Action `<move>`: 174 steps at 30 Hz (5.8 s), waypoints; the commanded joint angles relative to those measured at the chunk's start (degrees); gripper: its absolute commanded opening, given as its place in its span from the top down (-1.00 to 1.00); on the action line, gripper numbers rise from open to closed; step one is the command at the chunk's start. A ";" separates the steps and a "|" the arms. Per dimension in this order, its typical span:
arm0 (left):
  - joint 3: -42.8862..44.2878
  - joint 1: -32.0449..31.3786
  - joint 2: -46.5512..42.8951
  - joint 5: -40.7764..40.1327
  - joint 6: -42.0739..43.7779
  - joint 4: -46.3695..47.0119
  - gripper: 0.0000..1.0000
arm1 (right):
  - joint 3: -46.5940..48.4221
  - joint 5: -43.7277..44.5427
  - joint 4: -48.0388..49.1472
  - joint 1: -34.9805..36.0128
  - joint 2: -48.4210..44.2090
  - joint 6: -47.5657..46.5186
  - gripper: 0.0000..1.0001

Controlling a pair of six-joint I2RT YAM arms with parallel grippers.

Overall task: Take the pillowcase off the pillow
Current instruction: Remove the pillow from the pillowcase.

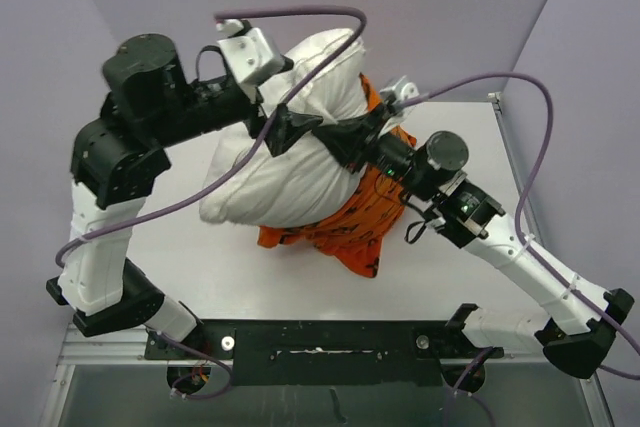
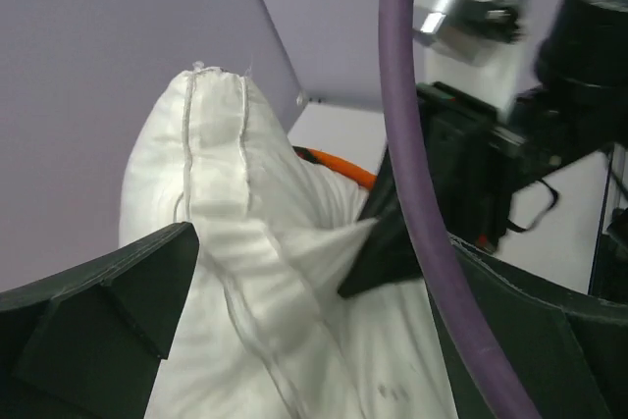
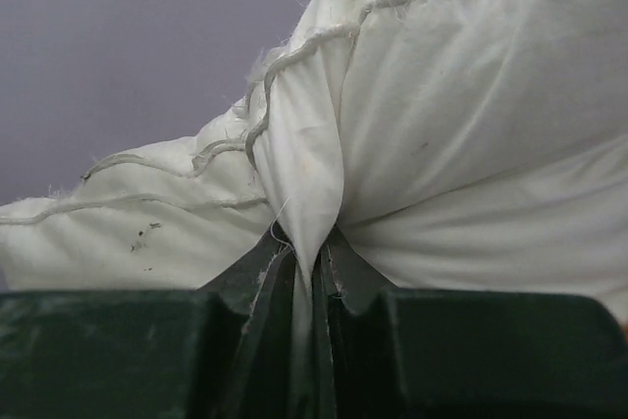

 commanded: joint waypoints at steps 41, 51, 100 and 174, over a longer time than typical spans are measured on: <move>-29.79 16.32 -10.40 35.93 8.25 -9.11 1.00 | 13.88 -15.86 -12.25 -12.79 8.96 7.62 -0.60; -32.46 14.72 -11.97 34.31 12.44 -10.13 1.00 | 14.60 -18.24 -9.18 -8.76 10.82 9.80 -0.58; -22.39 12.99 -4.62 16.80 5.45 1.29 -0.96 | -18.97 -2.42 -15.72 -30.07 -7.40 6.30 1.00; 0.37 20.92 16.62 13.92 -19.34 31.82 1.00 | -12.36 -16.49 -11.62 -29.81 1.50 9.07 0.74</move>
